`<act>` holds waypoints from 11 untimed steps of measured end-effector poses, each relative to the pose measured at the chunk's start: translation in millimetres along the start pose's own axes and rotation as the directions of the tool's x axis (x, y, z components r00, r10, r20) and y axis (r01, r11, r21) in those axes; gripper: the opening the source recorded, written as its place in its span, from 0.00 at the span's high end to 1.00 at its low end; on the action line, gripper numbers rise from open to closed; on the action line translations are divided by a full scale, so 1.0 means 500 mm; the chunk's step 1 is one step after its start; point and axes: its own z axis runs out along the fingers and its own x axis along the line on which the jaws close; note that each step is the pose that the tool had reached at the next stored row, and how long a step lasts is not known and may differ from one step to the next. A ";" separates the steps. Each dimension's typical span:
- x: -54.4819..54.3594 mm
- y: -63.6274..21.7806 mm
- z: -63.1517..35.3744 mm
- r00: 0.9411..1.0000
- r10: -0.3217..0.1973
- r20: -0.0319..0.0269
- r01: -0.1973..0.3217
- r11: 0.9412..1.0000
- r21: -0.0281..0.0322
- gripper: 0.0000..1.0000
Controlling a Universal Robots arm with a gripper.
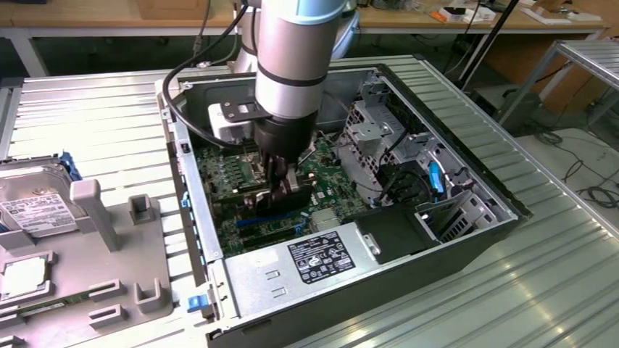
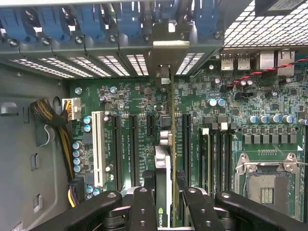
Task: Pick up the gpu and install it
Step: 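Insert the gpu into the slot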
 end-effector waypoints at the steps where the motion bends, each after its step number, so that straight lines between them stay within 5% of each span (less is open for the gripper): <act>1: -0.001 0.000 0.000 1.000 0.000 0.000 0.000 1.000 0.000 0.73; 11: -0.006 0.001 0.000 1.000 -0.002 -0.001 0.002 1.000 0.000 0.73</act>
